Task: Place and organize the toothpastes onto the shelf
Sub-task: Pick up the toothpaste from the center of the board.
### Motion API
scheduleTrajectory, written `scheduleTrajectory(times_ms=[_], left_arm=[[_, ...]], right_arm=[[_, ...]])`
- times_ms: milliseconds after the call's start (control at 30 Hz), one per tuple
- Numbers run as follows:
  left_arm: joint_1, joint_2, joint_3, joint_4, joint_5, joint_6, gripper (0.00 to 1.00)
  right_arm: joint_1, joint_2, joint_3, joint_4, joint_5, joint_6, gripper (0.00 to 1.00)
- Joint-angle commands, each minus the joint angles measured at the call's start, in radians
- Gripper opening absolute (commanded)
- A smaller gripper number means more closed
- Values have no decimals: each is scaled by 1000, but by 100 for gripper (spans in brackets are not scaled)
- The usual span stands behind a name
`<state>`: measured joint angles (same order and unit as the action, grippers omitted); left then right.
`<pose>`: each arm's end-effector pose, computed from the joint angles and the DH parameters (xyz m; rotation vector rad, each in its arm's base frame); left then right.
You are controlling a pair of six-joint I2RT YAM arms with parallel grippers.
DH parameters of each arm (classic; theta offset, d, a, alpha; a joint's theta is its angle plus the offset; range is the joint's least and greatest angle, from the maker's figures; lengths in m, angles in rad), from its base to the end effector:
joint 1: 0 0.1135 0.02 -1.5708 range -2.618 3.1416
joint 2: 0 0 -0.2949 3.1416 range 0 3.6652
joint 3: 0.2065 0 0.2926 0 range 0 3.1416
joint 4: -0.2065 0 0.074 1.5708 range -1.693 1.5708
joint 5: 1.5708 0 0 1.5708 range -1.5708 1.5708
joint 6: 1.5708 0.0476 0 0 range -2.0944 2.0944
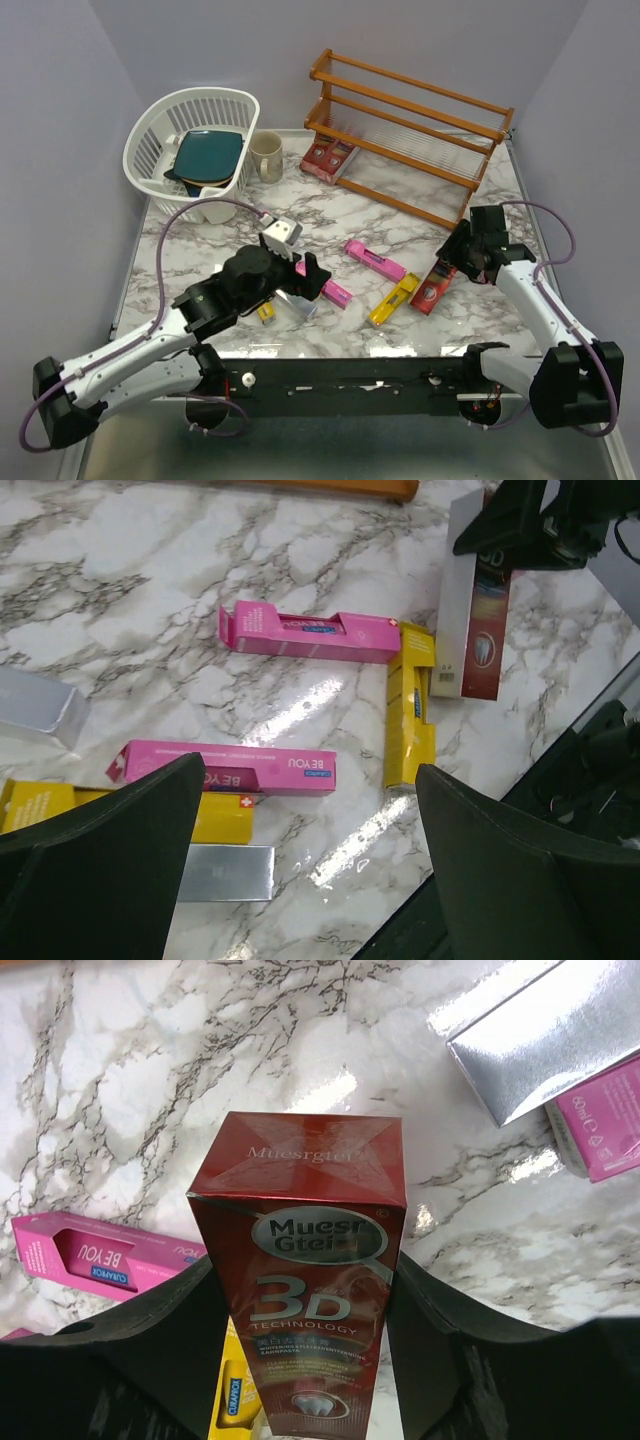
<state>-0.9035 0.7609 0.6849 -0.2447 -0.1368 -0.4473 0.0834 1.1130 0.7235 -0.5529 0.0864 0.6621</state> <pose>0.1360 -0.1621 0.3167 0.3497 1.9360 -0.7814 0.2482 0.0166 0.2266 0.7527 2.4042 0.1967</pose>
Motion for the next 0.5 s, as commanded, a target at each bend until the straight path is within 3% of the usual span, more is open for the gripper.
scheduleTrajectory(times_ms=[0, 300, 467], left_arm=[[-161, 113, -16, 203, -170, 88, 99], [-365, 409, 28, 519, -285, 430, 99], [-425, 546, 62, 659, -307, 509, 99]], right_arm=[[-2, -65, -13, -47, -68, 45, 38], [-4, -194, 68, -171, -149, 56, 38], [-2, -231, 79, -179, -195, 71, 38]])
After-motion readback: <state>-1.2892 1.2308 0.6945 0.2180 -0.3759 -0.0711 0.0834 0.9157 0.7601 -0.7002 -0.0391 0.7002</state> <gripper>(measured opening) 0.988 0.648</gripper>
